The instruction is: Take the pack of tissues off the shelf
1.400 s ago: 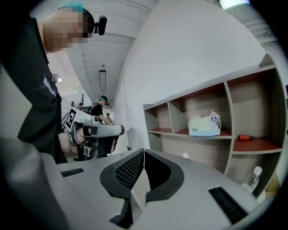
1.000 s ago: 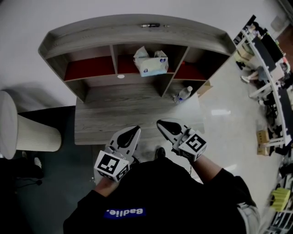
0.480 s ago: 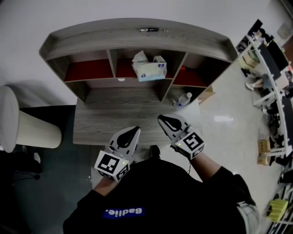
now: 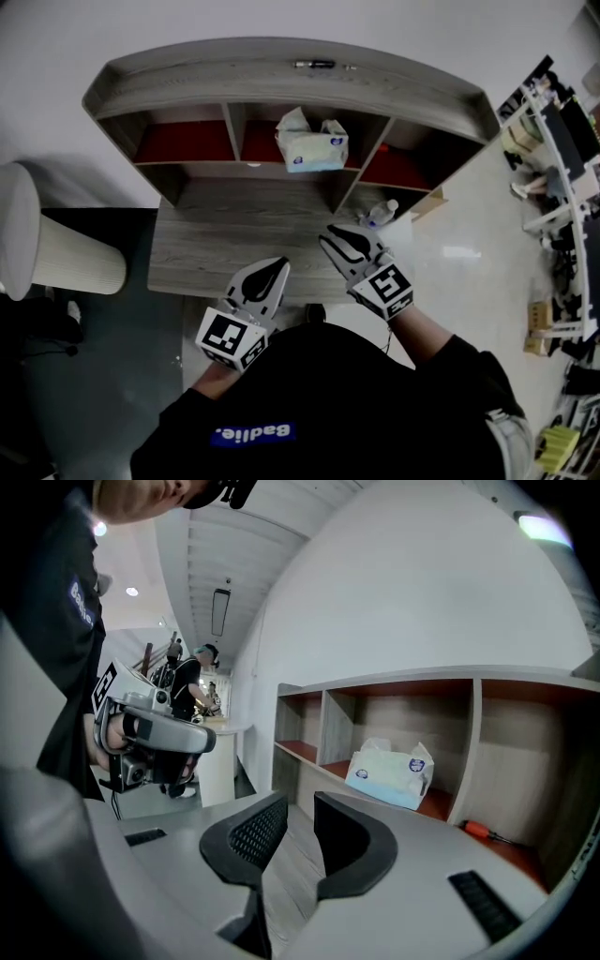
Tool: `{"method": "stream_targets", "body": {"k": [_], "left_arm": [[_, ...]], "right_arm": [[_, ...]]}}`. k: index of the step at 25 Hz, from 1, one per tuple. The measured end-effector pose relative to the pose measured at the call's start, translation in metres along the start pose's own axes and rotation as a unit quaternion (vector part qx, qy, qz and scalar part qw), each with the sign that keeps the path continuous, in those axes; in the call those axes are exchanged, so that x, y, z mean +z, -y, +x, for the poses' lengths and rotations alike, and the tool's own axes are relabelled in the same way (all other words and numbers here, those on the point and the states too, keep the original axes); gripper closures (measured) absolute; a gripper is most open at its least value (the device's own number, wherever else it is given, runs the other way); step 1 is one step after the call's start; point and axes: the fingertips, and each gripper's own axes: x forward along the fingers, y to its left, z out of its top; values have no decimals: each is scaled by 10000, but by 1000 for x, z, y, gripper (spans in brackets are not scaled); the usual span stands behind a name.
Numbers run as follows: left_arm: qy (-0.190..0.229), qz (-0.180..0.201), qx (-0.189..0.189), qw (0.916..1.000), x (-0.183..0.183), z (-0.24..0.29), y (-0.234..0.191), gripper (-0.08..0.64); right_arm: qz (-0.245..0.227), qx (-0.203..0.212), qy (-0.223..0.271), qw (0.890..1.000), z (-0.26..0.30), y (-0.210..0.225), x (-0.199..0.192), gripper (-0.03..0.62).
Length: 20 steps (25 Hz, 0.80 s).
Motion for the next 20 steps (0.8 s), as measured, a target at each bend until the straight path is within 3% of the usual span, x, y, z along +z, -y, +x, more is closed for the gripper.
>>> {"method": "stream_targets", "body": {"k": [12, 20], "left_arm": [[41, -20, 250, 9997, 6, 11, -20, 558], [83, -133, 455, 9988, 5, 4, -31, 558]], "right_arm": [[-915, -74, -430, 9949, 51, 42, -3, 415], [-2110, -357, -814, 9734, 89, 72, -6, 380]]}}
